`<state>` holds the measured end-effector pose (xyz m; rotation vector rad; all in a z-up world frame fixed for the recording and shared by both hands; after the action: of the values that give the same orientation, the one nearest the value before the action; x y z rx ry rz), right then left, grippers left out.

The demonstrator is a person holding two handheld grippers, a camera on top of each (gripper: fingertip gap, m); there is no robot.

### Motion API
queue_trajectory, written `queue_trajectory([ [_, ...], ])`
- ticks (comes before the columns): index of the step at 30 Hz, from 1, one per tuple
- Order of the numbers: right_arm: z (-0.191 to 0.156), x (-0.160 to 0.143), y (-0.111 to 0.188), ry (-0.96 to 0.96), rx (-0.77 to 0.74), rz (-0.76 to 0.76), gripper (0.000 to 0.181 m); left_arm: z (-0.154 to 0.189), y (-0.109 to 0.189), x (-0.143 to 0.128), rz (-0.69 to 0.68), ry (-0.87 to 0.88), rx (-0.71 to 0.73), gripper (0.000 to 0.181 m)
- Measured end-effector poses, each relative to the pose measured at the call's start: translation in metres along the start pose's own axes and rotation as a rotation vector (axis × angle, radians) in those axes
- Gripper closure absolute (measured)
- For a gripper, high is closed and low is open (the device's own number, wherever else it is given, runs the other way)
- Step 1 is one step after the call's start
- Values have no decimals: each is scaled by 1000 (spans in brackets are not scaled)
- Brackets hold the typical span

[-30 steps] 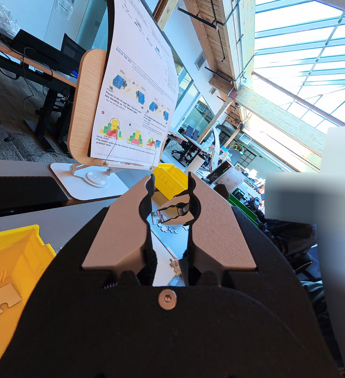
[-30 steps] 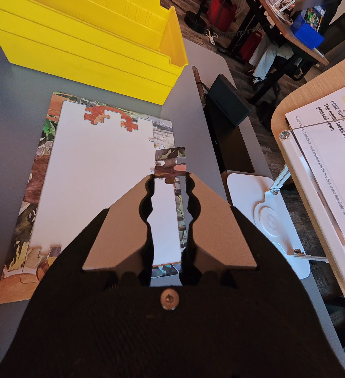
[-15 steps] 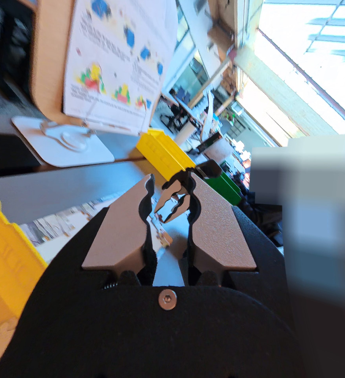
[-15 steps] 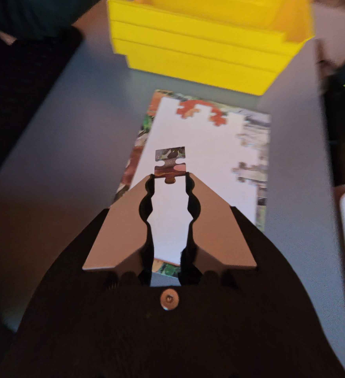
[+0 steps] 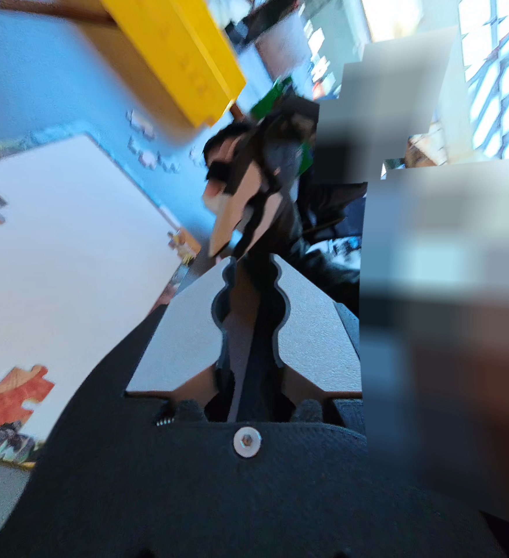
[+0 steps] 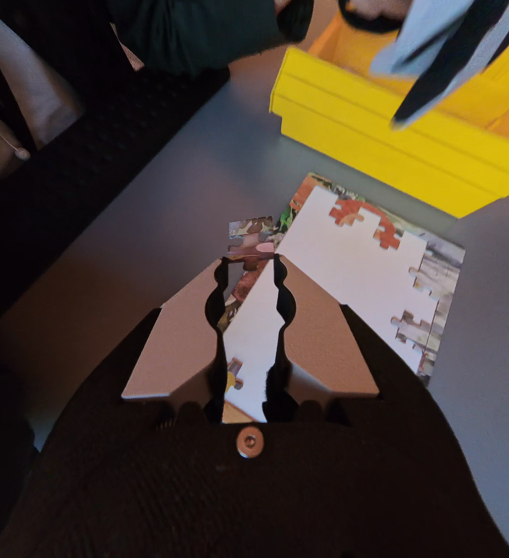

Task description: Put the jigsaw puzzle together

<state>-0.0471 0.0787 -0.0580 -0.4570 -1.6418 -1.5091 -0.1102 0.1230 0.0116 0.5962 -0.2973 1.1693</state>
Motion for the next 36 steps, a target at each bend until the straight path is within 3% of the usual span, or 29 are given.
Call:
queue_trajectory([
  [6, -1, 17, 8, 61, -31, 72, 151, -11, -46, -35, -233, 44, -2, 149],
  [11, 3, 21, 10, 78, -57, 91, 151, -8, -56, -45, -299, 105, -77, 157],
  [18, 9, 24, 6, 93, -86, 105, 151, -10, -57, -47, -311, 113, -112, 180],
  [23, 29, 17, 6, 71, -181, 76, 151, -23, -50, -35, -241, 97, -26, 181],
  [30, 61, 32, 30, 12, -372, 204, 154, -29, -29, -12, -98, 73, 33, 181],
  [36, 54, 37, 27, -13, -319, 221, 146, -31, -33, -18, -129, 65, 59, 181],
])
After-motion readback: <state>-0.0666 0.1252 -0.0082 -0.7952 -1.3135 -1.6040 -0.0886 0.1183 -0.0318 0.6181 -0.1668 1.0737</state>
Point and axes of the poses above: each gripper's, where its closed fingertips meet, y back along the fingers, x out of its top, z = x × y across the jaws, the point moved 1 cm from there along y, back along the fingers, and after that the axes turned 2 degrees about -z, right-handed, at the moved point
